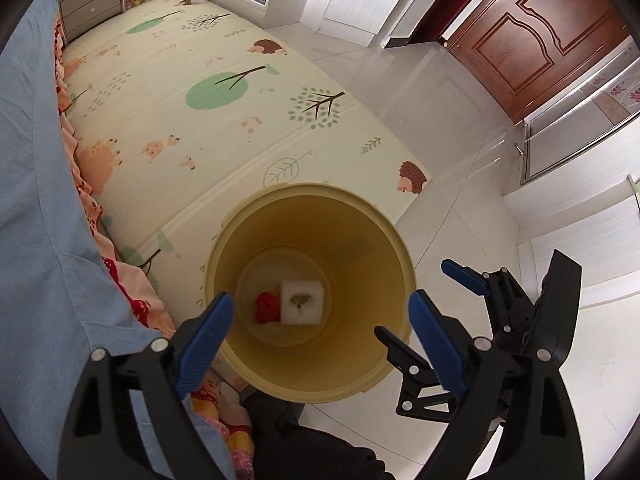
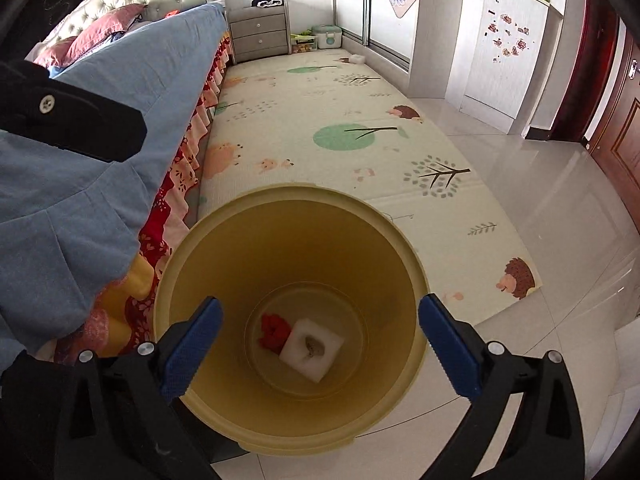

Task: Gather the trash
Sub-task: 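Carry both items to the yellow bucket and open both grippers over it, then return to the bed and grasp the white tissue with the left gripper, then grasp the black foam square with the right gripper while the left gripper holds the tissue, then carry tissue and black foam to the bucket and release both, then return to the bed and grasp the yellow milk carton with the right gripper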

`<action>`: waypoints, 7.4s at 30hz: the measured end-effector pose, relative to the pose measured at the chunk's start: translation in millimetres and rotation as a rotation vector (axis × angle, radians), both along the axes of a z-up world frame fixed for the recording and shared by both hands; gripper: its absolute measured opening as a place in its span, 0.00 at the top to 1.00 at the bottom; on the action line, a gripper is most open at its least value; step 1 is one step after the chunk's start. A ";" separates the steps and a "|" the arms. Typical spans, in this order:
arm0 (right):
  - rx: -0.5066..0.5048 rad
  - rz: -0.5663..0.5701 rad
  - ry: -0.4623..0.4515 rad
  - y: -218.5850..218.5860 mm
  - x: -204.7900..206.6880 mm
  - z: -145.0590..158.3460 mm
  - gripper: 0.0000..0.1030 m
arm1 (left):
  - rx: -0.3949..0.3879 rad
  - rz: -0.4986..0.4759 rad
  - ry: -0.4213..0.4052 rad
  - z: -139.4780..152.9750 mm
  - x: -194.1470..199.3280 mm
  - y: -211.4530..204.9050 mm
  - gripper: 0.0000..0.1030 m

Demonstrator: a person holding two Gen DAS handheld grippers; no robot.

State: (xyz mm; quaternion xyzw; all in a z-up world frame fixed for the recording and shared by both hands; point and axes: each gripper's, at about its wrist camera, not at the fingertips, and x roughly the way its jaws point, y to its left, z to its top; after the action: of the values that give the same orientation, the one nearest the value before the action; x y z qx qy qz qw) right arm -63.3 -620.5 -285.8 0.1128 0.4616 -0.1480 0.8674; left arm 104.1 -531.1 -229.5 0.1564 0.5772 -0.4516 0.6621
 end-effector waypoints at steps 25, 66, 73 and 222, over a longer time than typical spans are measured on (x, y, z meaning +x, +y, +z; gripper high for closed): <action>-0.157 0.176 -0.317 109.1 10.8 156.7 0.08 | -0.246 0.225 -0.340 134.0 19.2 161.5 0.11; 0.036 0.566 -0.513 365.5 136.0 224.2 0.08 | -0.170 0.683 -0.523 117.2 38.4 492.0 0.82; 0.020 0.692 -0.423 395.6 152.5 211.3 0.10 | -0.247 0.709 -0.534 137.4 20.1 520.2 0.82; 0.175 0.863 -0.160 472.3 263.2 181.1 0.52 | -0.214 0.769 -0.625 135.3 71.2 596.4 0.04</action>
State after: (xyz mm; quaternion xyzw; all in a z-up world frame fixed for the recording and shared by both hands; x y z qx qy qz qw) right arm 200.0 -148.3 -104.7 -0.0059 0.4089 0.2763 0.8698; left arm 175.3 65.3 -94.1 -0.0085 0.3178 -0.1635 0.9339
